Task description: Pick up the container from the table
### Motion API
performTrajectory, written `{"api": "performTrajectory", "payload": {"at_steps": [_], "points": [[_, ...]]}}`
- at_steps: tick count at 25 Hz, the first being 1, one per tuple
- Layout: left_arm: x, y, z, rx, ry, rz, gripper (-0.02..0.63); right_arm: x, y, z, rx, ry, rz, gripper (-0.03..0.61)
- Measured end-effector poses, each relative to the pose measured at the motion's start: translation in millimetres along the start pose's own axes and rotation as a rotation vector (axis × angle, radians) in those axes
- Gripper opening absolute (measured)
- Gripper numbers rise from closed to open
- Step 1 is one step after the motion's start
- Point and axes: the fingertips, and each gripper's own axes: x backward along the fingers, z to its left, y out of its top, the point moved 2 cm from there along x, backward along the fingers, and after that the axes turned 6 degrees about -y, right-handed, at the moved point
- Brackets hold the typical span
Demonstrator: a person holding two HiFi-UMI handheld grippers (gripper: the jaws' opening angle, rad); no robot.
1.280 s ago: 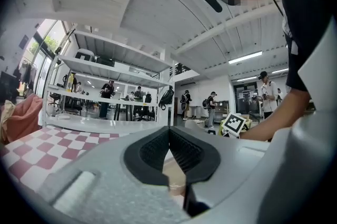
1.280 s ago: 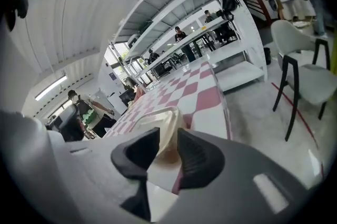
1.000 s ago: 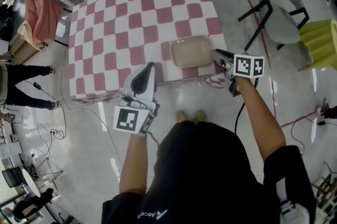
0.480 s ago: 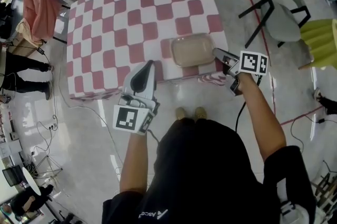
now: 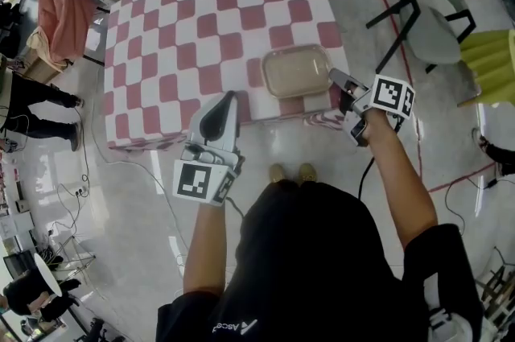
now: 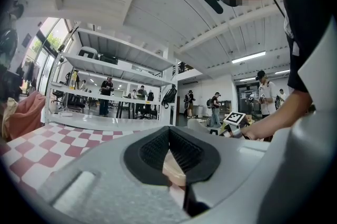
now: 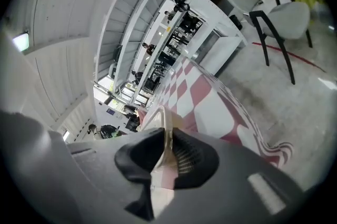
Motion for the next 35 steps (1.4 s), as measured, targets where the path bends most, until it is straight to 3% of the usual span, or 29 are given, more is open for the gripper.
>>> {"api": "performTrajectory", "payload": {"at_steps": [20,35], "points": [[4.0,28.4,-41.9,-0.018,-0.061,-0.057,0.009,97.5,-1.0,74.7,-0.1,0.12,-0.192,0.049],[14.0,28.0,-57.3,-0.011,-0.049,-0.05,0.011,120.5,-8.8,76.6,-0.028,0.133,-0.181,0.049]]}}
